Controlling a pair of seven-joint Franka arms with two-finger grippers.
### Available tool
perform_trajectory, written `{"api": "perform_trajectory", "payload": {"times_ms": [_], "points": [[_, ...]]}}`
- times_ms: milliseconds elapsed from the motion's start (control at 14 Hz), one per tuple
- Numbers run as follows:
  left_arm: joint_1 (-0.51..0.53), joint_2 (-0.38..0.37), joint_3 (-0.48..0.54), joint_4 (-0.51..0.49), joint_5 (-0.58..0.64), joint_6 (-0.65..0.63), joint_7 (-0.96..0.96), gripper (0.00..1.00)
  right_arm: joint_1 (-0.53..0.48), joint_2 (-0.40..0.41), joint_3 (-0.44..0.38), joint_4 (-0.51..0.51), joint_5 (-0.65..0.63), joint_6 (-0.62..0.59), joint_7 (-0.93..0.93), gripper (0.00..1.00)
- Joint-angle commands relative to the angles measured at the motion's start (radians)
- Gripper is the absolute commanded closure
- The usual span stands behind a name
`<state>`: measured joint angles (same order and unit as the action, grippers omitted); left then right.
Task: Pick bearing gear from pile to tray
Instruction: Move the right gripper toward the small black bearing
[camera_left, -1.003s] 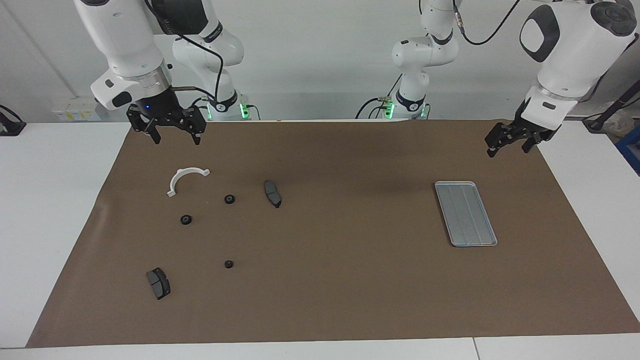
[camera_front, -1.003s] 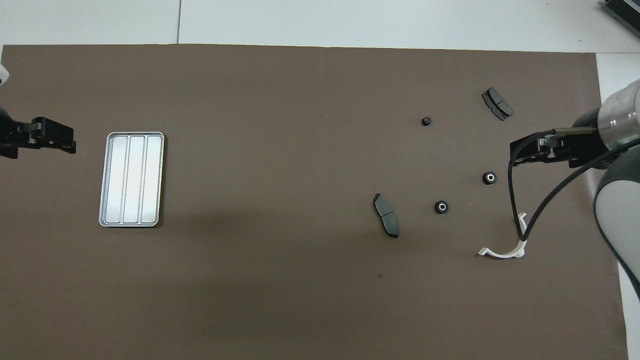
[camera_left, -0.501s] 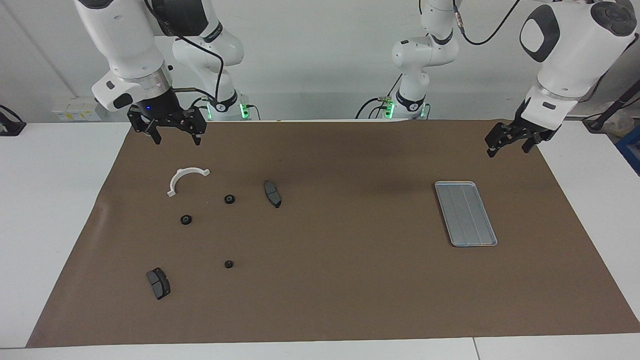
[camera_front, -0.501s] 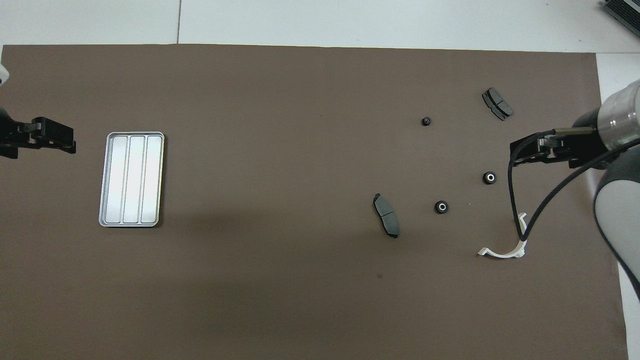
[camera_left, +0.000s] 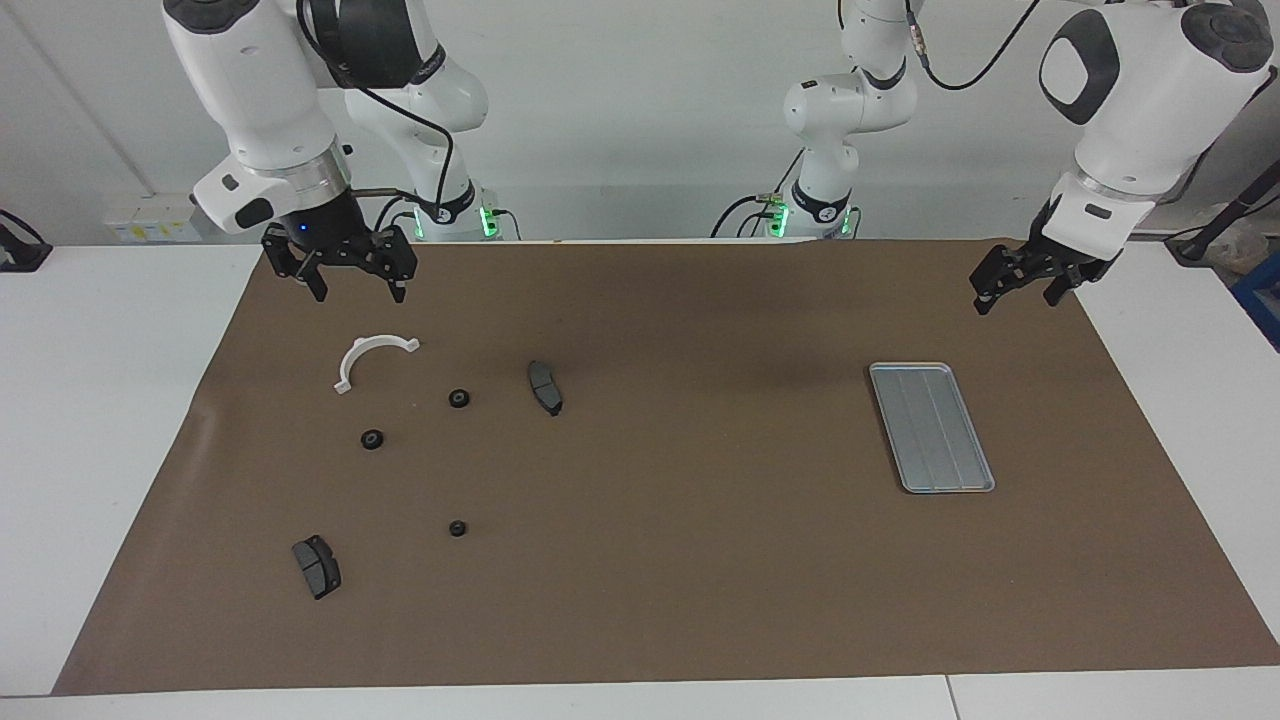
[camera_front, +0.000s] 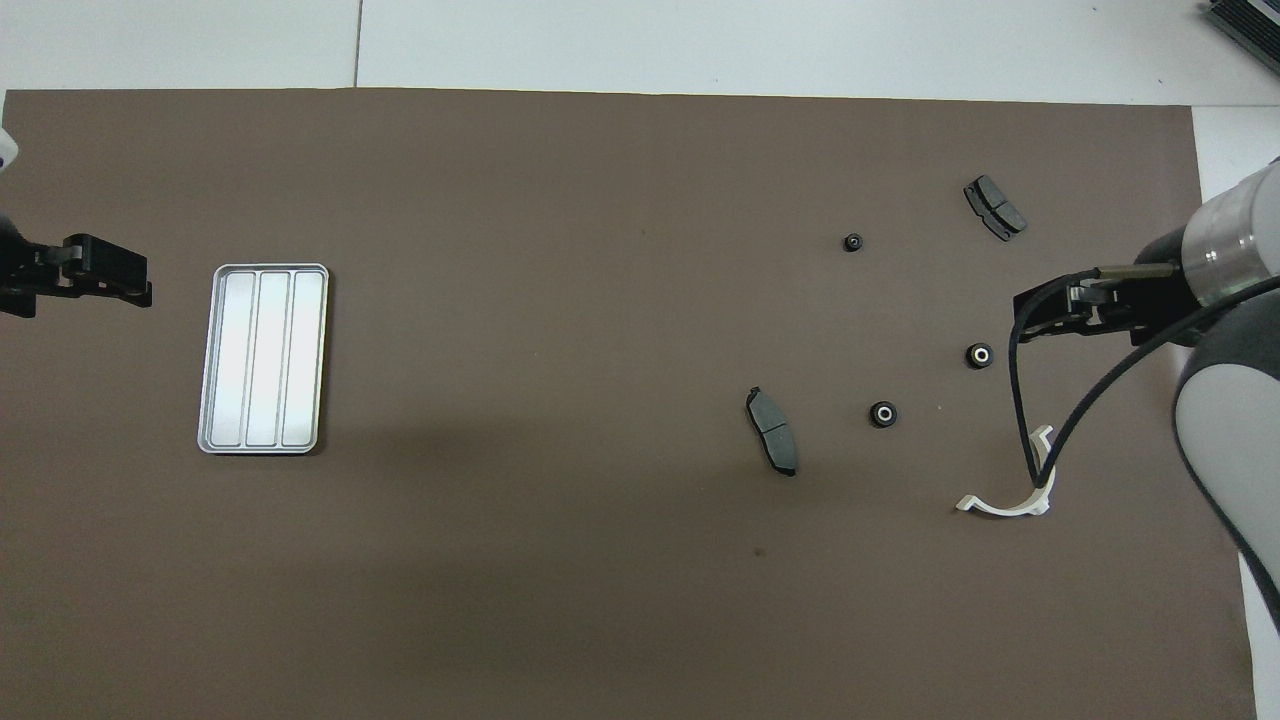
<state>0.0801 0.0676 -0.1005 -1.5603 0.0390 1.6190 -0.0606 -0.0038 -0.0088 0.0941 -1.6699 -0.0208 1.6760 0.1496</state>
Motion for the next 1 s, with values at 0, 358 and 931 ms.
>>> {"api": "perform_trajectory", "payload": {"times_ms": [0, 358, 931], "points": [[0.004, -0.012, -0.001, -0.003, -0.002, -0.007, 0.004, 0.0, -0.048, -0.057, 0.007, -0.086, 0.004, 0.053, -0.027, 0.0], [0.004, -0.012, -0.001, -0.003, -0.002, -0.007, 0.004, 0.0, -0.079, -0.031, 0.007, -0.137, 0.004, 0.157, -0.041, 0.0], [0.004, -0.012, -0.001, -0.003, -0.002, -0.007, 0.004, 0.0, -0.122, 0.065, 0.006, -0.313, 0.004, 0.433, -0.113, 0.0]]}}
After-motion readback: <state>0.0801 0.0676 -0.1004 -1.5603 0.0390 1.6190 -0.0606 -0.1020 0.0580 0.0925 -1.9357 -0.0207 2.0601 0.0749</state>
